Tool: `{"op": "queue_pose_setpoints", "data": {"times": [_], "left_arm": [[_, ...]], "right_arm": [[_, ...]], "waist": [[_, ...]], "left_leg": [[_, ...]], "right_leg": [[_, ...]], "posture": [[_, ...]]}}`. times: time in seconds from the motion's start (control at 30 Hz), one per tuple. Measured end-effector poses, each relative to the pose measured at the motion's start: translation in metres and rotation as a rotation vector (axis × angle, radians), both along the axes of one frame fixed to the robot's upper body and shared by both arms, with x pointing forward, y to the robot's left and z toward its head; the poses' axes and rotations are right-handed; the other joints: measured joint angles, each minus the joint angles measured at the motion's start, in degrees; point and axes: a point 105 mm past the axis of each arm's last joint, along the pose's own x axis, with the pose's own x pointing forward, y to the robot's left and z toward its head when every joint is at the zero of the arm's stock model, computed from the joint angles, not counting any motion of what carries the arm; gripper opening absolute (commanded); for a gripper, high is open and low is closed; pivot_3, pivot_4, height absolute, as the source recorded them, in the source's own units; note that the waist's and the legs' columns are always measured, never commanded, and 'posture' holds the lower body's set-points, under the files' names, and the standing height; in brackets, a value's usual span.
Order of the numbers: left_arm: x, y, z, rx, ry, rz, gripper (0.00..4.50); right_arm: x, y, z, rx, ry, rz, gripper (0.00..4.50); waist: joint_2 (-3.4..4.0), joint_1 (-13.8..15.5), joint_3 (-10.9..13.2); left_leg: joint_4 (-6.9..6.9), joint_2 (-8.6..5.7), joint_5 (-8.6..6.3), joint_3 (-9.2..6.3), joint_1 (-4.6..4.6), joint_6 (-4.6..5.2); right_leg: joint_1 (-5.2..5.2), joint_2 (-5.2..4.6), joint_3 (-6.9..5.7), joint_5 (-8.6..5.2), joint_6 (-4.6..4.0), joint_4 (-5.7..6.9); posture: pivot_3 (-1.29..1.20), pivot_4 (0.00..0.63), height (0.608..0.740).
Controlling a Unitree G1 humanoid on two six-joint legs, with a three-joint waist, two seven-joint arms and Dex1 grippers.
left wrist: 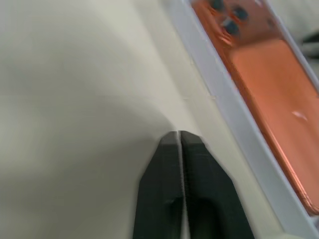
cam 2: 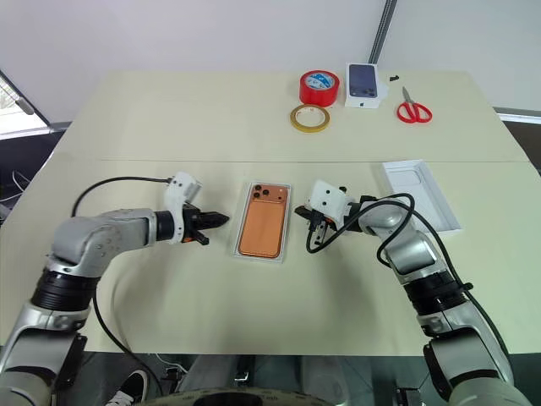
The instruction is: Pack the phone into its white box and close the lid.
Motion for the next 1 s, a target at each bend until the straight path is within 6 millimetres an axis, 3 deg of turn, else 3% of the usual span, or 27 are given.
{"op": "queue_pose_setpoints", "data": {"times": [0.27, 0.37, 0.77, 1.0], "left_arm": [[0.0, -0.024, -0.005, -0.001, 0.039, -0.097, 0.0], [-0.005, -0.034, -0.005, -0.037, 0.072, -0.15, 0.0], [0.0, -0.137, -0.01, -0.124, 0.078, -0.376, 0.0], [-0.007, -0.173, -0.013, -0.107, 0.032, -0.479, 0.0]], "right_arm": [[-0.009, 0.002, -0.013, -0.042, 0.027, 0.025, 0.03], [-0.011, -0.006, -0.012, -0.063, 0.029, 0.022, 0.03], [-0.029, -0.097, -0.008, -0.173, 0.045, -0.198, 0.03], [-0.042, -0.13, -0.007, -0.206, 0.074, -0.278, 0.03]], "waist": [[0.02, 0.2, 0.0], [0.02, 0.5, 0.0], [0.03, 3.0, 0.0], [0.04, 2.6, 0.0]], "left_leg": [[0.03, 0.0, -0.02, 0.0, 0.01, 0.07], [0.06, -0.01, -0.04, 0.0, 0.01, 0.11], [0.81, -0.05, -0.32, 0.02, -0.17, 0.6], [0.8, -0.03, -0.31, 0.04, -0.13, 0.58]], "right_leg": [[0.03, 0.0, 0.0, 0.0, 0.0, 0.03], [0.06, 0.0, -0.01, 0.0, 0.01, 0.02], [0.35, 0.0, -0.01, 0.0, 0.02, -0.14], [0.34, 0.01, 0.0, -0.01, 0.04, -0.11]], "posture": [[0.0, 0.15, 0.74], [0.0, 0.15, 0.74], [0.0, 0.15, 0.74], [0.0, 0.15, 0.74]]}}
